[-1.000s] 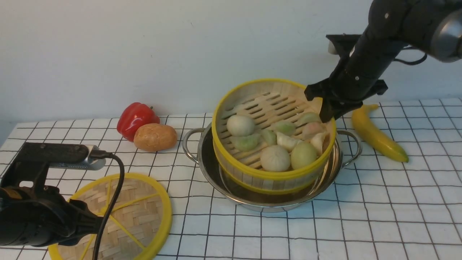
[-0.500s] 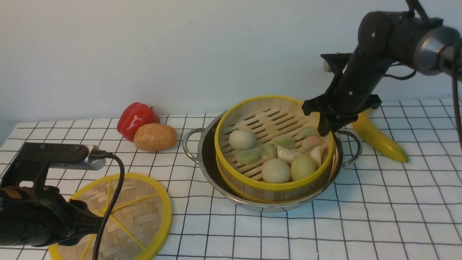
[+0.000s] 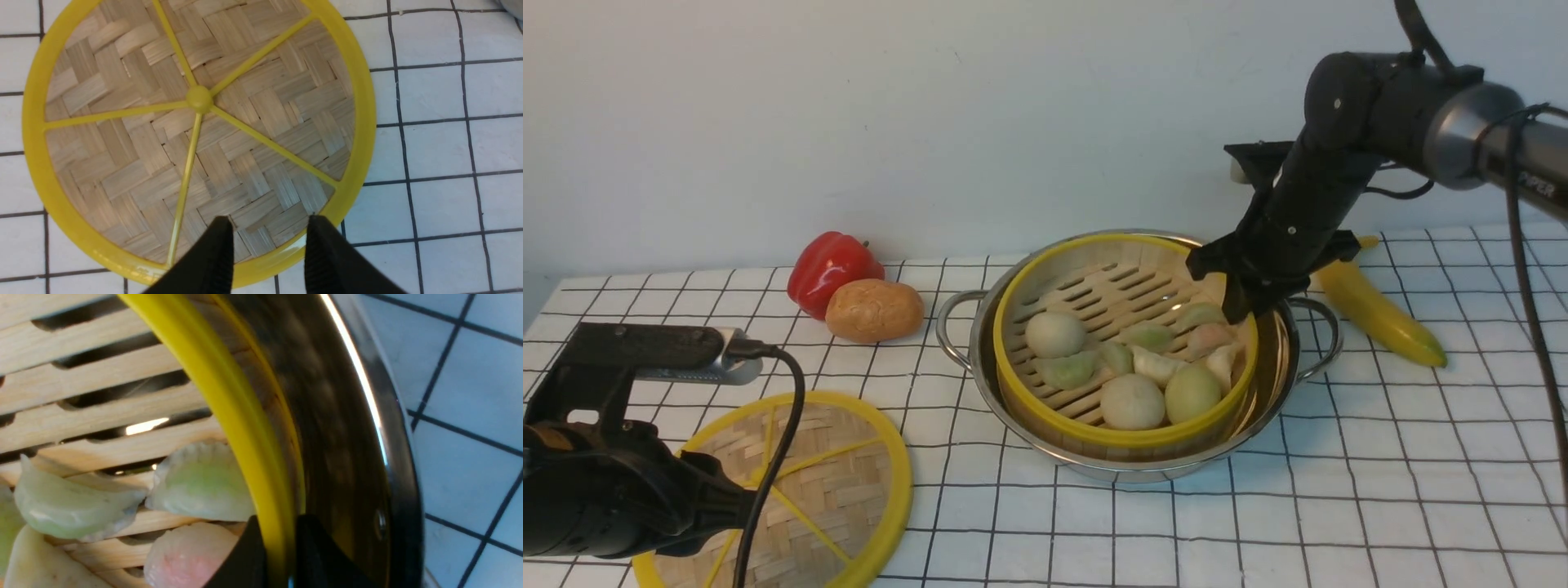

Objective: Place the steamer in the pot on the white tablecloth, and put the lid on the steamer.
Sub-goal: 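Place the bamboo steamer basket of food into the steel pot with the right gripper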

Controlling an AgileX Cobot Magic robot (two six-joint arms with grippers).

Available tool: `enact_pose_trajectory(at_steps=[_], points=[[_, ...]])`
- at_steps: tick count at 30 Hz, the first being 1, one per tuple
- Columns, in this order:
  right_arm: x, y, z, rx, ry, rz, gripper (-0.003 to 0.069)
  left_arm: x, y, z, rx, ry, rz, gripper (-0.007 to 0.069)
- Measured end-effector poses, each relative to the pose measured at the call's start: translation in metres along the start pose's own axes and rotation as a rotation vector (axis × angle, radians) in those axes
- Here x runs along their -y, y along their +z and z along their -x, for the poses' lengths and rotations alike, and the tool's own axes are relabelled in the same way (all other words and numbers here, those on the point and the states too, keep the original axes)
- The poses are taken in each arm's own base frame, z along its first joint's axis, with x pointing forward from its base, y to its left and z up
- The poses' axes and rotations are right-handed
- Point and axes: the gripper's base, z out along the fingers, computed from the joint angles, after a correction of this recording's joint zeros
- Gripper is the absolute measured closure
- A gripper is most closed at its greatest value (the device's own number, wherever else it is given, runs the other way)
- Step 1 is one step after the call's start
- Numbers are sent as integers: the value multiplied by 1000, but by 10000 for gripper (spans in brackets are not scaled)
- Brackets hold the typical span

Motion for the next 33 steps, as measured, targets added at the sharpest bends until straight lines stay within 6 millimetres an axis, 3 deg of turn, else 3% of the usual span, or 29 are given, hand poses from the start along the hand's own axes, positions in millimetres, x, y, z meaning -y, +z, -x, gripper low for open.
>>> enact_pose_trajectory(at_steps=[4, 13, 18, 26, 32, 33], points=[[-1, -3, 3, 12, -8, 2, 550, 0, 0, 0, 0, 0, 0, 382], [-3, -4, 4, 17, 13, 17, 316, 1, 0, -2, -21, 0, -7, 382], [-4, -6, 4, 20, 27, 25, 230, 1, 0, -2, -24, 1, -7, 382], [-3, -10, 5, 29, 25, 13, 197, 0, 0, -2, -22, 3, -4, 382], [-3, -43, 6, 102, 12, -53, 195, -1, 0, 3, 33, 3, 13, 382], [-4, -58, 5, 131, 6, -56, 195, -2, 1, 5, 49, 2, 19, 382]])
